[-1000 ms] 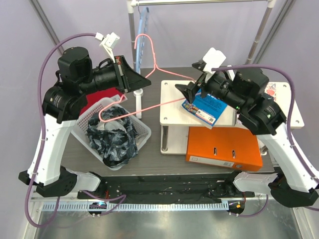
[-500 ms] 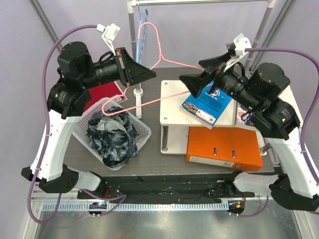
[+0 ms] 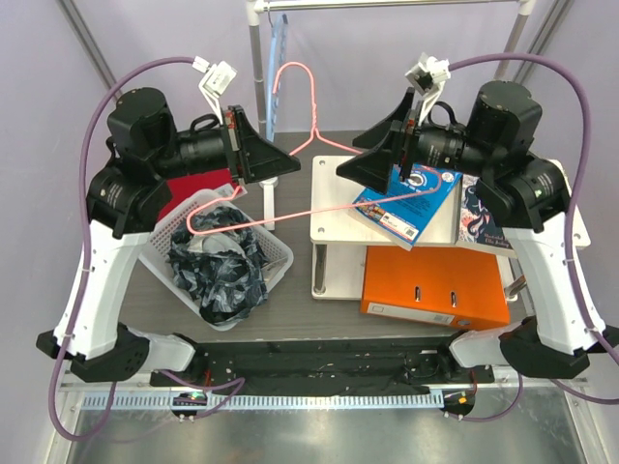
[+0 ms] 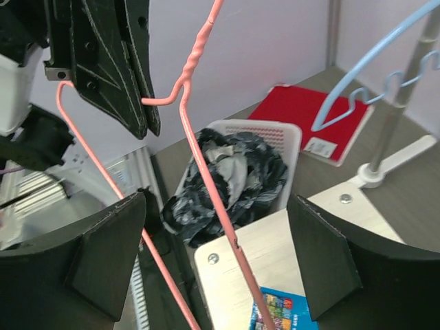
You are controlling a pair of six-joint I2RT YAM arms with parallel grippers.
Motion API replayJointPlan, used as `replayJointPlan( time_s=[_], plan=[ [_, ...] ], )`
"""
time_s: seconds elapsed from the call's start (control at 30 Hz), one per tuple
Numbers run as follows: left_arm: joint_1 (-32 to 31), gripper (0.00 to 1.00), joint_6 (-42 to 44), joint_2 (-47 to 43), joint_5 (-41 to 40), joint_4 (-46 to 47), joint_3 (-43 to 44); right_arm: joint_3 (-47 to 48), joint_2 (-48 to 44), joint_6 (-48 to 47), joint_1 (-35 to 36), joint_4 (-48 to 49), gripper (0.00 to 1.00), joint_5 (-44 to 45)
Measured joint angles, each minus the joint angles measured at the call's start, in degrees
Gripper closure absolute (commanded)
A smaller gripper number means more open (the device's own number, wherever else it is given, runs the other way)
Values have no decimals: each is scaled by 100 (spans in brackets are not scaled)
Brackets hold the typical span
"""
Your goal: Remove the shorts from the hanger
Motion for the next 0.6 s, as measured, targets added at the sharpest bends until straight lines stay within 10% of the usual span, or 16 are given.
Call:
replayJointPlan(
  time_s=[0.43, 0.5, 0.6],
  plan=[
    [-2, 97, 0, -122, 391, 7, -160, -450, 151, 841, -214, 310, 89, -2061],
    [-2, 80, -2, -122, 409, -26, -160, -566, 151, 944, -236, 398, 99, -2173],
    [0, 26, 13, -114, 190, 2, -160, -710, 136, 1051, -234, 479, 99, -2337]
  ],
)
